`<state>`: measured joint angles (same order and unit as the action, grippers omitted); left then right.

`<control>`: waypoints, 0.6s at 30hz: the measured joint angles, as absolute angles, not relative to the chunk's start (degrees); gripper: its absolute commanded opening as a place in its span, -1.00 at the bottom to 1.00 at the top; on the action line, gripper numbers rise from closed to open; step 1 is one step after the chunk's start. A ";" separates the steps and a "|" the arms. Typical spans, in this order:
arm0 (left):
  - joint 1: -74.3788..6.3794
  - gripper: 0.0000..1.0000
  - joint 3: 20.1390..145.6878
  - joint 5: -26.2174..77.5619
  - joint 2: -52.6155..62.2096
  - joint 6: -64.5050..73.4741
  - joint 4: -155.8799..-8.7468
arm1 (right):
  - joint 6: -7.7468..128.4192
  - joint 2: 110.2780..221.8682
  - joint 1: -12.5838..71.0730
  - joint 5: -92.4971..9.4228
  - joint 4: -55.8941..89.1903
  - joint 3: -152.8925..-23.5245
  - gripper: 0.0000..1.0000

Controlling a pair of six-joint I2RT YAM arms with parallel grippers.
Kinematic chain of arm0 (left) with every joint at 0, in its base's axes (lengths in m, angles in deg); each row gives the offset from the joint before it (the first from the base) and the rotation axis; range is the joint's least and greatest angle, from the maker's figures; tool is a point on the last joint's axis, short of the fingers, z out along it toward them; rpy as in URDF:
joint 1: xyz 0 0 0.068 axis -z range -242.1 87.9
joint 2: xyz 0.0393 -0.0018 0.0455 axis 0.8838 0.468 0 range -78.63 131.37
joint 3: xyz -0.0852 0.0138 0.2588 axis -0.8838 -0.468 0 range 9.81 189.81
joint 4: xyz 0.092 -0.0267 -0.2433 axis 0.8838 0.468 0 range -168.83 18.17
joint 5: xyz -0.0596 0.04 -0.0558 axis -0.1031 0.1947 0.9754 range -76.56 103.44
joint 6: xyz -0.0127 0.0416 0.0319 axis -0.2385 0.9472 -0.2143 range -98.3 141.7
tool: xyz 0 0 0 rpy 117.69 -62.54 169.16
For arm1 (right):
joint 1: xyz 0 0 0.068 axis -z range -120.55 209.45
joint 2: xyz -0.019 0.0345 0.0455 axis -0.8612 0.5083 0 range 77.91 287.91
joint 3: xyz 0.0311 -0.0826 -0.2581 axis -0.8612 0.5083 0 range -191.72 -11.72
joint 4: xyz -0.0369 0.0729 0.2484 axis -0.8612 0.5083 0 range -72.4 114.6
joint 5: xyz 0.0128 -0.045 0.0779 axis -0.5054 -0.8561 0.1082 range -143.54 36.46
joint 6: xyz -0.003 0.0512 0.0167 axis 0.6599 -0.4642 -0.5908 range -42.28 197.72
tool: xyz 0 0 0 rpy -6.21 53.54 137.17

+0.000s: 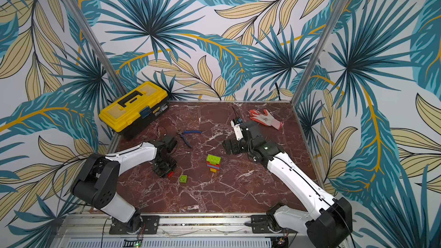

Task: Assemble a carrot with lego
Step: Pick up the lego brick from the center of the board.

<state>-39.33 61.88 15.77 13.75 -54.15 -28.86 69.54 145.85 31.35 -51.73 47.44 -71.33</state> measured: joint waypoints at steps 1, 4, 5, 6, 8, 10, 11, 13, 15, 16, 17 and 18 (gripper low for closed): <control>-39.42 -0.20 61.88 15.75 13.75 -54.08 -28.86 | 69.51 145.85 31.35 -51.73 47.44 -71.33 0.97; -39.49 -0.35 61.88 15.68 13.75 -53.36 -28.88 | 69.25 145.85 31.35 -51.69 47.47 -71.33 0.95; -39.49 -0.41 61.88 15.64 13.75 -53.12 -28.86 | 69.14 145.85 31.35 -51.58 47.47 -71.33 0.95; -39.49 -0.47 61.93 15.64 13.75 -52.64 -28.83 | 69.03 145.85 31.35 -51.43 47.49 -71.33 0.95; -39.49 -0.54 62.10 15.73 13.75 -51.64 -28.83 | 68.64 145.85 31.37 -50.71 47.64 -71.33 0.95; -39.49 -0.57 62.50 15.84 13.75 -50.15 -28.83 | 68.01 145.85 31.46 -49.55 48.25 -71.35 0.95; -39.49 -0.59 62.71 15.92 13.77 -49.49 -28.79 | 67.70 145.85 31.57 -48.83 48.73 -71.38 0.94; -39.49 -0.69 63.70 16.21 13.99 -47.31 -28.62 | 66.69 145.85 31.92 -46.92 50.13 -71.40 0.92; -39.49 -0.76 64.94 16.75 14.34 -44.77 -28.59 | 65.40 145.85 32.40 -44.63 51.01 -71.38 0.92; -39.49 -0.79 65.56 17.15 14.53 -43.40 -28.55 | 64.60 145.76 32.70 -43.23 51.01 -71.22 0.91; -39.49 -0.80 66.19 17.50 14.73 -42.06 -28.44 | 63.70 145.59 33.03 -41.74 50.90 -70.90 0.89; -39.47 -0.80 66.98 17.78 14.95 -40.42 -28.20 | 62.67 145.35 33.43 -40.11 50.81 -70.35 0.88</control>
